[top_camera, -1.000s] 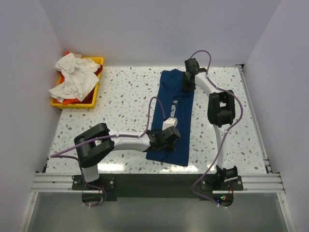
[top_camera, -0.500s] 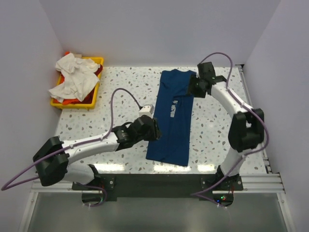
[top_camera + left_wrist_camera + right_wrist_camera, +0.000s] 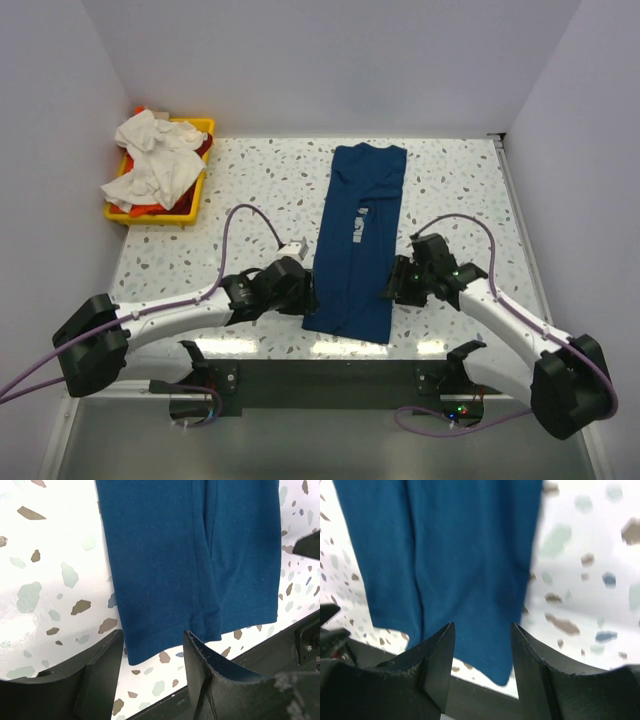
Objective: Fold and stack the t-shirts
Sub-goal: Fold the tshirt
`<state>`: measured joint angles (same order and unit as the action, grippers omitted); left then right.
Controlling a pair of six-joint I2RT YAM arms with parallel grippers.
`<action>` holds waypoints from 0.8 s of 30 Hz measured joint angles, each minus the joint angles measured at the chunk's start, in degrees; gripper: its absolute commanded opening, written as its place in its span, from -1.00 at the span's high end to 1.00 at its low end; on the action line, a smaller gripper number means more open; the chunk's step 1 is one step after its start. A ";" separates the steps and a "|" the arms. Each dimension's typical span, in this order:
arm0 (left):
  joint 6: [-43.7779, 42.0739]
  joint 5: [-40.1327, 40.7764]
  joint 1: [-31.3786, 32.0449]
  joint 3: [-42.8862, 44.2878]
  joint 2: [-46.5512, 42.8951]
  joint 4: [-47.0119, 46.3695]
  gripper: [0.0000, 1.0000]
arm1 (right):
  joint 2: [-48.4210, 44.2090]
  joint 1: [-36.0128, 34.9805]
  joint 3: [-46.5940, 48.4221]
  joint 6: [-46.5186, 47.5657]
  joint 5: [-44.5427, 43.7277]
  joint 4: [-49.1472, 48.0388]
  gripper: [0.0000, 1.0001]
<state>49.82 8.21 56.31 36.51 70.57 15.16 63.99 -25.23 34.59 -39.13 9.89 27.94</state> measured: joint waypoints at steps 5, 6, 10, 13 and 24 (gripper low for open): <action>-0.15 -0.94 -0.44 -0.85 -0.17 0.59 -0.05 | -8.44 0.00 -4.57 -2.67 0.70 3.67 0.01; -0.15 -1.25 -0.50 -1.27 -0.15 0.66 -0.04 | -9.51 0.00 -5.11 -3.04 0.85 4.31 0.02; -0.85 -2.62 -0.98 -2.73 -0.04 0.70 -0.01 | -11.69 0.00 -7.54 -4.20 2.75 5.92 0.07; -1.22 -3.89 -1.07 -3.67 0.31 0.22 -0.01 | -11.89 -0.02 -9.68 -4.85 3.80 7.06 0.09; -1.38 -7.21 -1.18 -6.56 3.32 -4.48 0.04 | -11.89 -0.61 -14.36 -6.99 7.76 6.99 0.14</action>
<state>48.45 0.99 55.13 29.95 73.89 10.68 52.10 -25.85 20.23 -46.13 17.65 34.94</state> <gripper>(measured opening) 0.493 0.436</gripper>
